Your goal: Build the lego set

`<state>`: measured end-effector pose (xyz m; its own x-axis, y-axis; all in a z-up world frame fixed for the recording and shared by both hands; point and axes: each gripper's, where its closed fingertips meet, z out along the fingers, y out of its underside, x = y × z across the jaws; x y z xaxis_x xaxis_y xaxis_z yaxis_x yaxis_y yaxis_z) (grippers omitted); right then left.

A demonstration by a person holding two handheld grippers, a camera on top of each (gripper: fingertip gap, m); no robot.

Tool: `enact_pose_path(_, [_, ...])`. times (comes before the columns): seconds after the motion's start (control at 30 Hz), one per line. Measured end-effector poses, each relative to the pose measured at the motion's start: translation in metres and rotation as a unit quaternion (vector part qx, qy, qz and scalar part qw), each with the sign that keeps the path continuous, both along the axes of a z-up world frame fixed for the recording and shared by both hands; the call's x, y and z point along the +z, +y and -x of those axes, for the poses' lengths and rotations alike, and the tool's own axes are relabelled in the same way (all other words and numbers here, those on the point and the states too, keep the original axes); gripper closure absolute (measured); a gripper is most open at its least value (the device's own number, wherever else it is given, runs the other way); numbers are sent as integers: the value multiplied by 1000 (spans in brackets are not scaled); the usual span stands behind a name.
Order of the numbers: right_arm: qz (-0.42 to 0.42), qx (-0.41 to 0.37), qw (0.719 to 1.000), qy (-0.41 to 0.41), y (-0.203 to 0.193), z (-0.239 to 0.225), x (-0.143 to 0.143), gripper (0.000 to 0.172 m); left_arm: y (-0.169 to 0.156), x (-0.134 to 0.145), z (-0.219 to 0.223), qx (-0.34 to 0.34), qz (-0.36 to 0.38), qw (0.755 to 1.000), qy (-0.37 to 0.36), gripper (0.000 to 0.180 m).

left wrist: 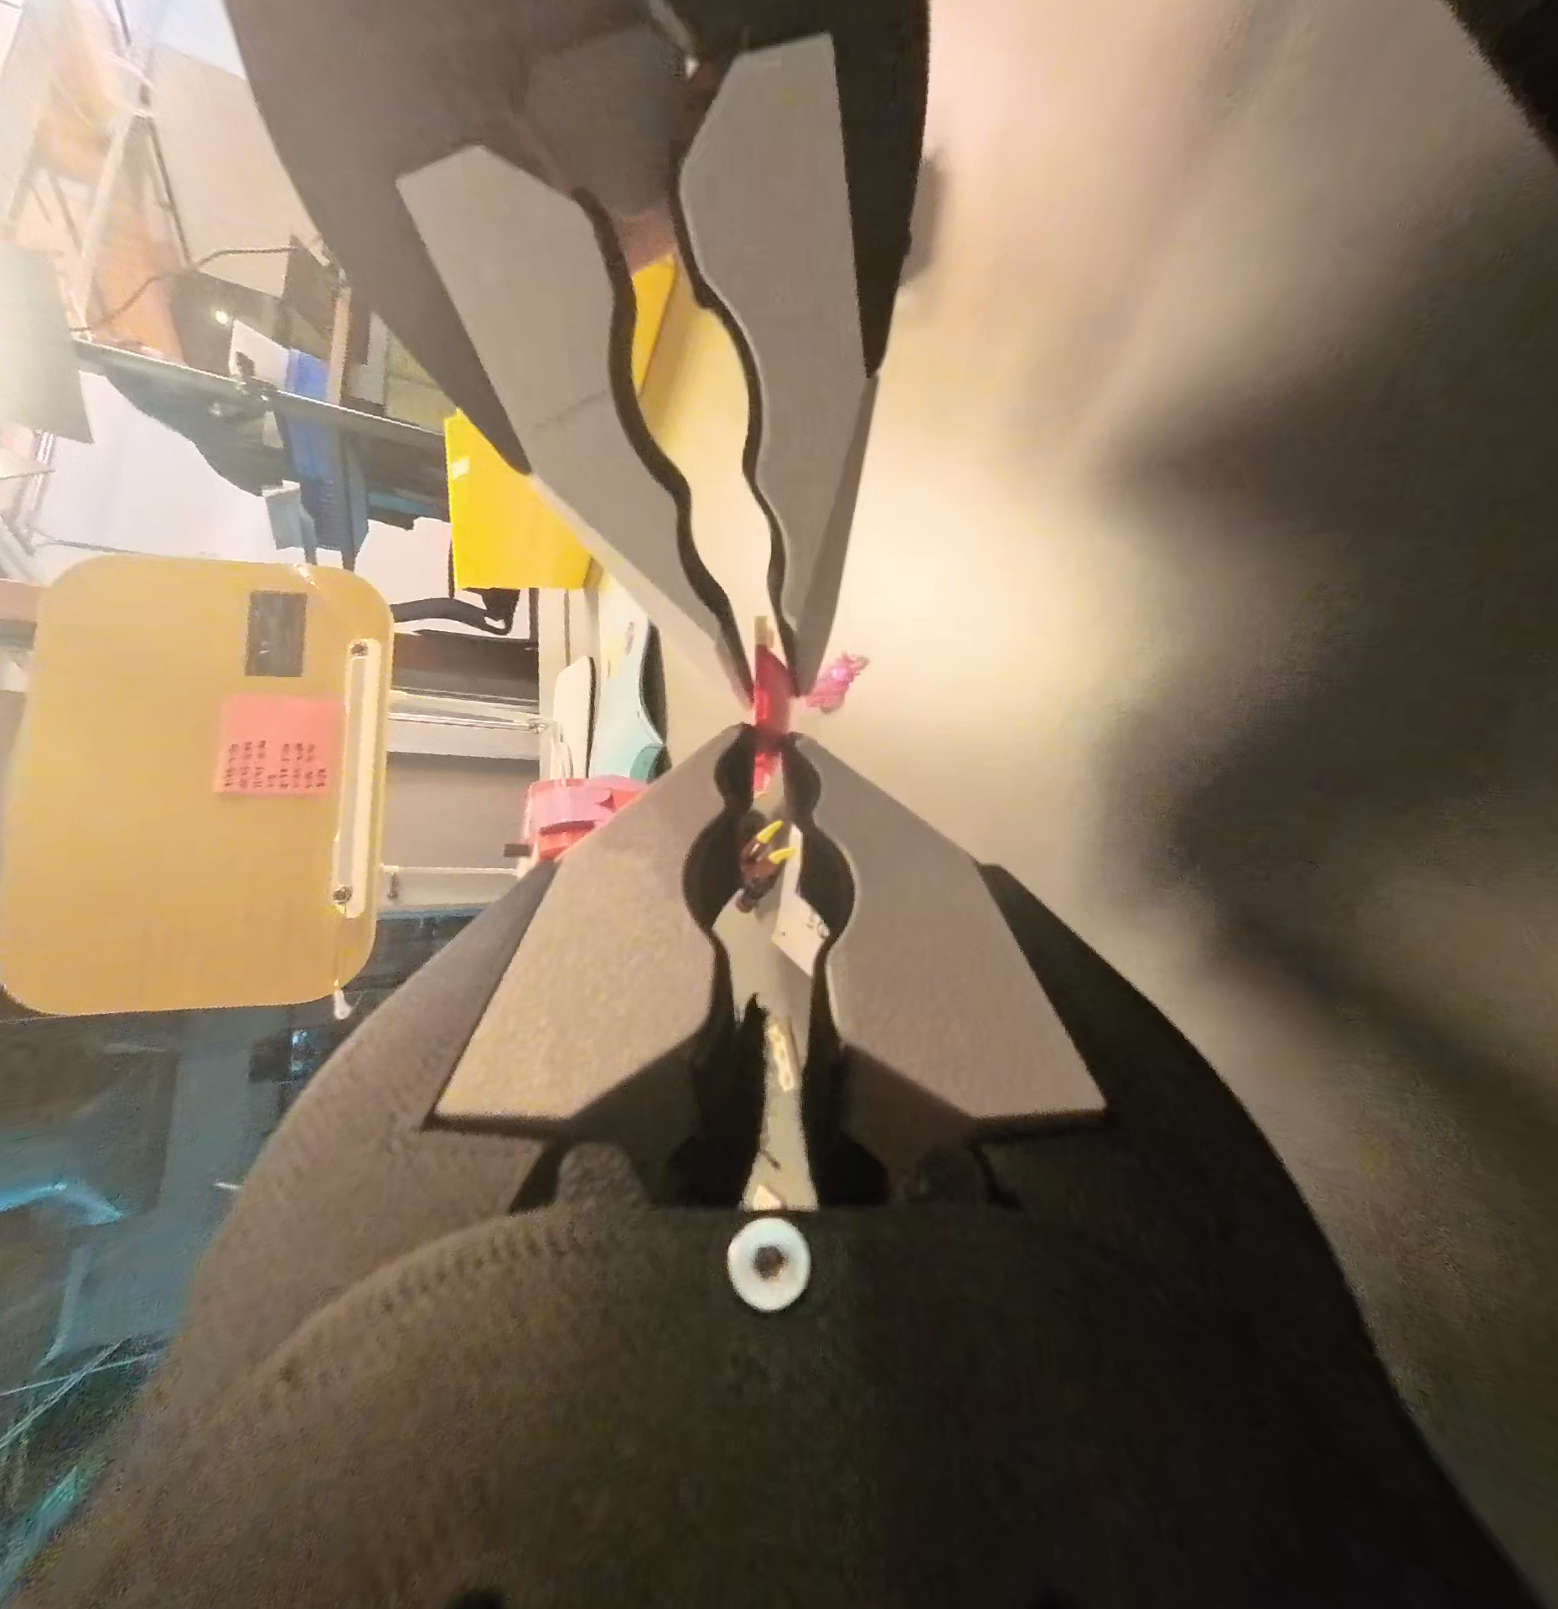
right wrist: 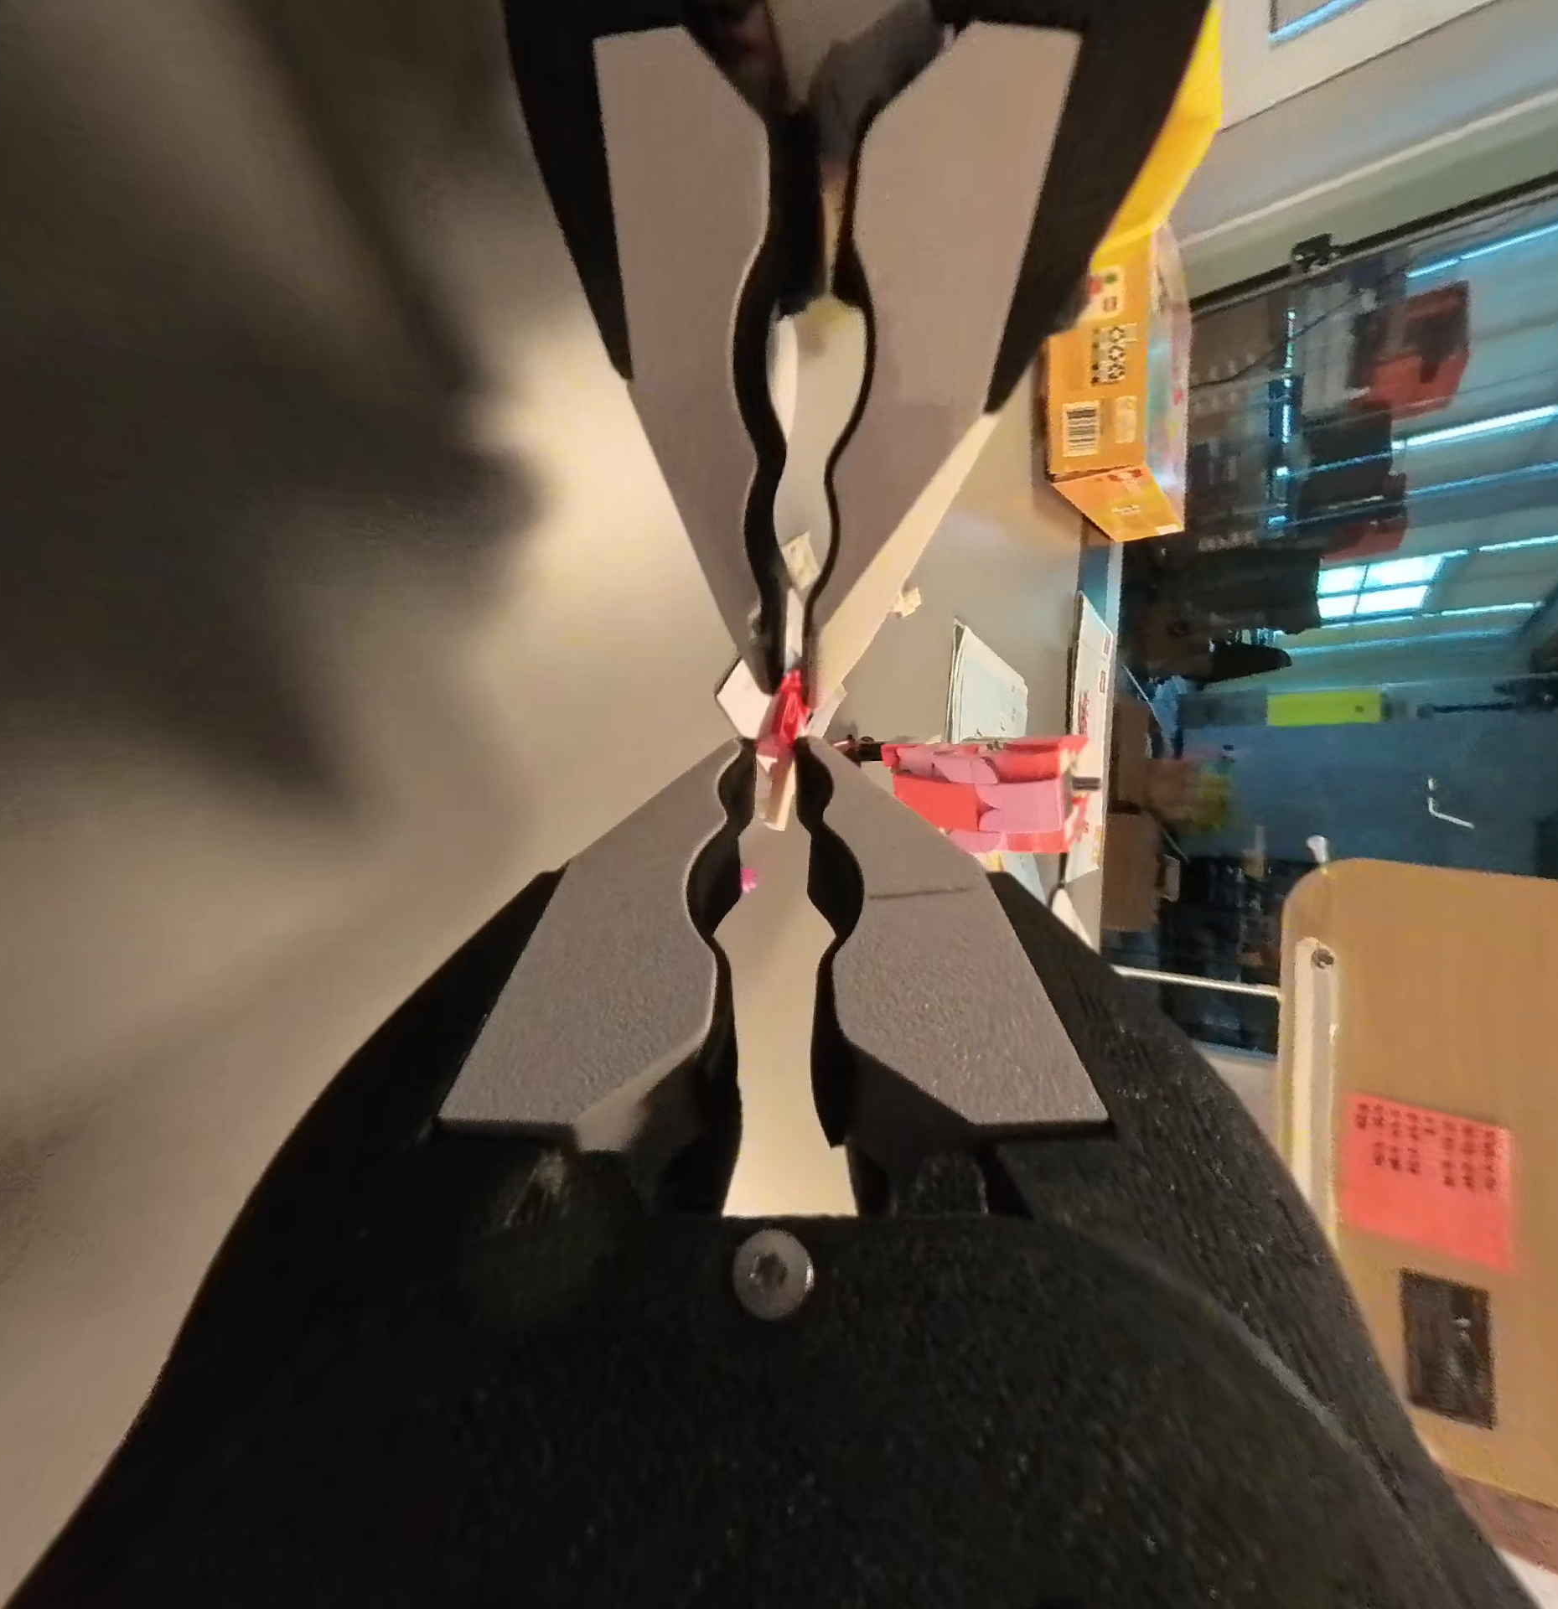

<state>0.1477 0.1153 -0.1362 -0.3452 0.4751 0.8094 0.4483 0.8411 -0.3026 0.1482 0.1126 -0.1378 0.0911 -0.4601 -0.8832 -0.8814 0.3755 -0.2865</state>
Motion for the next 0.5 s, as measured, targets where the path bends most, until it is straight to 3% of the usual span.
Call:
enact_pose_path(0.3, [54, -32, 998, 23, 4, -4, 3, 137, 4, 1, 2, 11, -19, 1000, 6, 177])
enact_pose_path(0.5, [34, -40, 998, 29, 4, 5, -5, 149, 2, 4, 0, 4, -18, 1000, -9, 177])
